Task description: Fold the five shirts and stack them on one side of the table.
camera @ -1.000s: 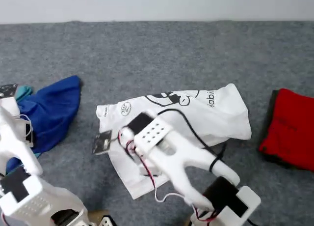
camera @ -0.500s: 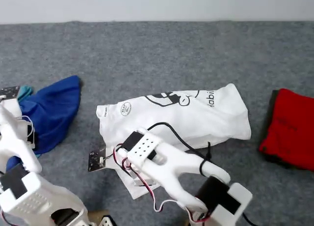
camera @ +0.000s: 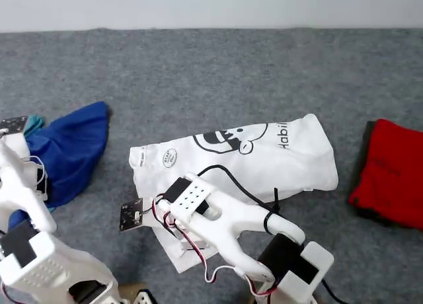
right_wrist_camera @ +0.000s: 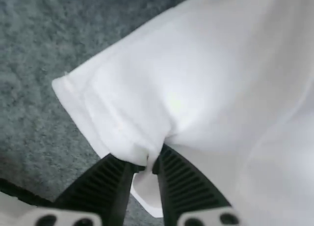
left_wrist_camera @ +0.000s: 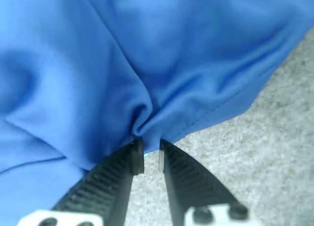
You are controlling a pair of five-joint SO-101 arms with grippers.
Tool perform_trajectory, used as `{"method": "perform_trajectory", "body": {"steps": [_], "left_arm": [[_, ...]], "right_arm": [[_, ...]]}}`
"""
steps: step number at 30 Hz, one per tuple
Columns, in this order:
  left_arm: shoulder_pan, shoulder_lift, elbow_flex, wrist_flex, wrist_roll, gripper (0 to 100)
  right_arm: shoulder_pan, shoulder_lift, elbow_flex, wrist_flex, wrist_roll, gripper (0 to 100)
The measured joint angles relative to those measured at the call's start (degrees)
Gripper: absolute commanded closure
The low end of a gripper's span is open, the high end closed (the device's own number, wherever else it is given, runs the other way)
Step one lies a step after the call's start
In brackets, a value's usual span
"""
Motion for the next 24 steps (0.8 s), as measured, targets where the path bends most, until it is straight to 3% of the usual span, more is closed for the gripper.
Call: {"method": "perform_trajectory", "body": {"steps": [14, 24], "left_arm": [[0.2, 0.0, 0.0, 0.0, 0.0, 93], [4.0, 0.0, 0.0, 0.0, 0.0, 93]], "right_arm": [[2.5, 0.0, -7.3, 13.0, 1.5, 98.8], [2.5, 0.5, -7.3, 12.7, 1.5, 98.8]]}}
